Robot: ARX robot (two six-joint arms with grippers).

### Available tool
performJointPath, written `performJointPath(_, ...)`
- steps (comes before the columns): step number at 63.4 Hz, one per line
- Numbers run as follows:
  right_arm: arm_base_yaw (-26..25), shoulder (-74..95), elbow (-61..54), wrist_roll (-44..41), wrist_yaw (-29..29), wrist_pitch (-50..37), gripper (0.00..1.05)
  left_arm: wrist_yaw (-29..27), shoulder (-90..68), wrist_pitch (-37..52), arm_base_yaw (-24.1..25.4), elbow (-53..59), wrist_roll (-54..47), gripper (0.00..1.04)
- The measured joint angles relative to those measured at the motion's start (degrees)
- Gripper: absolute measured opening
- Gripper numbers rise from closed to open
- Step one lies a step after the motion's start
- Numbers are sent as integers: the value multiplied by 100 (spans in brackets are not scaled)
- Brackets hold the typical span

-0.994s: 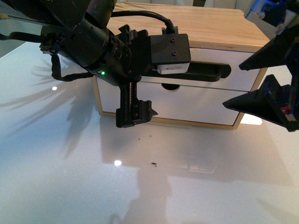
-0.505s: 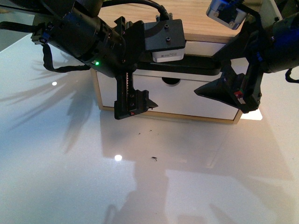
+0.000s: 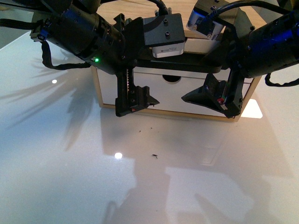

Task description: Pull drawer

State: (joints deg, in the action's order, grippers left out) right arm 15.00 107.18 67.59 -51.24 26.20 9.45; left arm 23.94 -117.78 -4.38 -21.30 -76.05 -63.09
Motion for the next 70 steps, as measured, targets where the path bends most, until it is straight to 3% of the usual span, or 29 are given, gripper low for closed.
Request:
performJointPath(25, -7, -105, -59, -455, 210, 573, 96, -4, 181, -544, -81, 192, -444, 97)
performJointPath(56, 166, -1200, -1255, -575, 647, 957, 96, 170, 1432, -754, -264, 1738, -868, 97)
performJointPath(70, 273, -1635, -1779, -358, 660, 734, 96, 177, 1871, -588, -376, 2271, -741, 97)
